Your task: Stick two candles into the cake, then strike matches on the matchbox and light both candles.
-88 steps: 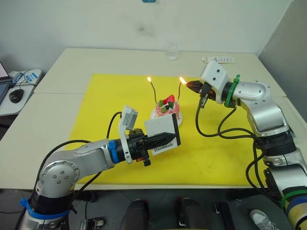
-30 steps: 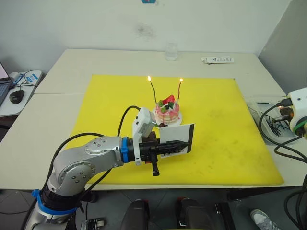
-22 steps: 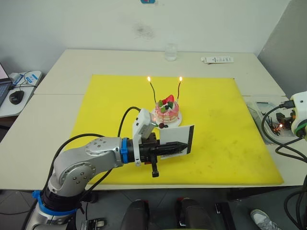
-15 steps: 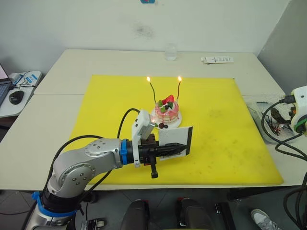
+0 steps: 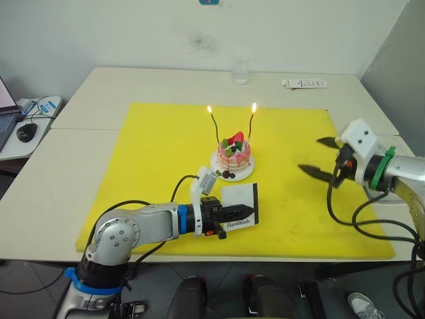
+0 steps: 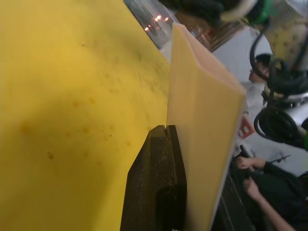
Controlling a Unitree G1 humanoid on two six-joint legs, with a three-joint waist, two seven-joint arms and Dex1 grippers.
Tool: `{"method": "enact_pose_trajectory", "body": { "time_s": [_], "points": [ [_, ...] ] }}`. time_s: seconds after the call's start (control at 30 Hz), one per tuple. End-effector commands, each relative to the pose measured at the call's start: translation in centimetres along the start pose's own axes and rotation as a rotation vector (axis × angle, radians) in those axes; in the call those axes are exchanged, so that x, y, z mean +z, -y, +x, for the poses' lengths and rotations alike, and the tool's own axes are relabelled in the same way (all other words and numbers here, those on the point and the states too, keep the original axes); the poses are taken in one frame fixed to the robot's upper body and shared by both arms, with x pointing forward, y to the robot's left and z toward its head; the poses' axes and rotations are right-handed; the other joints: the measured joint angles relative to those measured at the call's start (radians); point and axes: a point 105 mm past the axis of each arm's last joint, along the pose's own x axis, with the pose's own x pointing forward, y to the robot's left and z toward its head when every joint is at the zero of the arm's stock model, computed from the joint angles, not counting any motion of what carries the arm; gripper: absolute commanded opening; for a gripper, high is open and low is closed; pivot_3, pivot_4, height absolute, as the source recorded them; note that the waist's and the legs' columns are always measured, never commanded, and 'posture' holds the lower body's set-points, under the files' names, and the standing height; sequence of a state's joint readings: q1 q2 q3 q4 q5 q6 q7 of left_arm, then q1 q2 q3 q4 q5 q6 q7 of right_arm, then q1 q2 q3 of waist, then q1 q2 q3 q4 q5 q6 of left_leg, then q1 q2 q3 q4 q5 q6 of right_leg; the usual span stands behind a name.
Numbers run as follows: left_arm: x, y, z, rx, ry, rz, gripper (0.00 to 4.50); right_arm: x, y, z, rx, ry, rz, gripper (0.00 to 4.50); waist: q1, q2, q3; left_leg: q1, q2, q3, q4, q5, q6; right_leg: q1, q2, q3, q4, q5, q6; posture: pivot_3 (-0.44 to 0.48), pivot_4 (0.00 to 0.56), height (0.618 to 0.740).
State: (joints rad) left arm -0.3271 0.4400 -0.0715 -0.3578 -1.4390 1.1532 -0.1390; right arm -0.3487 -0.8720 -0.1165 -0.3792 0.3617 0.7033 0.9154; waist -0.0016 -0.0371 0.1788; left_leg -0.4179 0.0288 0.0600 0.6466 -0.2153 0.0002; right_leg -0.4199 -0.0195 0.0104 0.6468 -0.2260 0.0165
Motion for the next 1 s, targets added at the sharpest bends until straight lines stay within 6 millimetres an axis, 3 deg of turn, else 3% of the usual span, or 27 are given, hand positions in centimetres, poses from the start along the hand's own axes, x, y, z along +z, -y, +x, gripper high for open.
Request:
{"method": "enact_pose_trajectory", "body": {
  "time_s": [0.03, 0.3, 0.77, 0.93, 0.97, 1.0],
  "points": [
    [1.3, -0.3, 0.5, 0.019, 0.053, -0.087, 0.00, 1.9, -3.0, -0.8, 0.184, 0.070, -0.111, 4.48, 0.001, 0.000, 0.000, 0.001, 0.000, 0.000, 0.000, 0.000, 0.000, 0.000, 0.000, 0.000, 0.001, 0.000, 0.000, 0.000, 0.150, 0.740],
    [1.7, -1.9, 1.7, 0.085, 0.076, -0.300, 0.00, 2.3, -6.8, -1.0, 0.341, 0.084, -0.142, 4.48, -0.001, 0.000, 0.000, 0.002, 0.000, 0.000, 0.001, 0.000, 0.000, 0.001, 0.000, 0.001, 0.001, 0.000, 0.000, 0.000, 0.150, 0.740],
    [-1.1, -3.2, 2.8, 0.165, -0.080, -0.432, 0.00, 2.5, -7.2, 0.3, 0.322, 0.116, -0.119, 4.48, 0.001, 0.000, 0.000, 0.002, -0.001, 0.000, 0.001, 0.000, 0.000, 0.001, 0.000, 0.000, 0.001, 0.000, 0.000, 0.000, 0.150, 0.740],
    [-1.1, -4.1, 2.6, 0.211, -0.086, -0.432, 0.00, 2.6, -7.2, 0.6, 0.319, 0.120, -0.116, 4.48, 0.001, 0.000, 0.000, 0.002, -0.001, 0.000, 0.001, 0.000, 0.000, 0.001, 0.000, 0.001, 0.001, 0.000, -0.001, 0.000, 0.150, 0.740],
    [-1.0, -4.3, 2.5, 0.220, -0.081, -0.429, 0.58, 2.6, -7.2, 0.7, 0.319, 0.122, -0.115, 4.50, 0.001, 0.000, 0.000, 0.002, -0.001, 0.000, 0.001, 0.000, 0.000, 0.001, 0.000, 0.001, 0.001, 0.000, -0.001, 0.000, 0.150, 0.740],
    [-0.8, -4.4, 2.5, 0.225, -0.077, -0.429, 0.79, 2.6, -7.2, 0.7, 0.318, 0.123, -0.114, 4.50, 0.001, 0.000, 0.000, 0.002, -0.001, 0.000, 0.001, 0.000, 0.000, 0.001, 0.000, 0.001, 0.001, 0.000, -0.001, 0.000, 0.150, 0.740]
  ]
}}
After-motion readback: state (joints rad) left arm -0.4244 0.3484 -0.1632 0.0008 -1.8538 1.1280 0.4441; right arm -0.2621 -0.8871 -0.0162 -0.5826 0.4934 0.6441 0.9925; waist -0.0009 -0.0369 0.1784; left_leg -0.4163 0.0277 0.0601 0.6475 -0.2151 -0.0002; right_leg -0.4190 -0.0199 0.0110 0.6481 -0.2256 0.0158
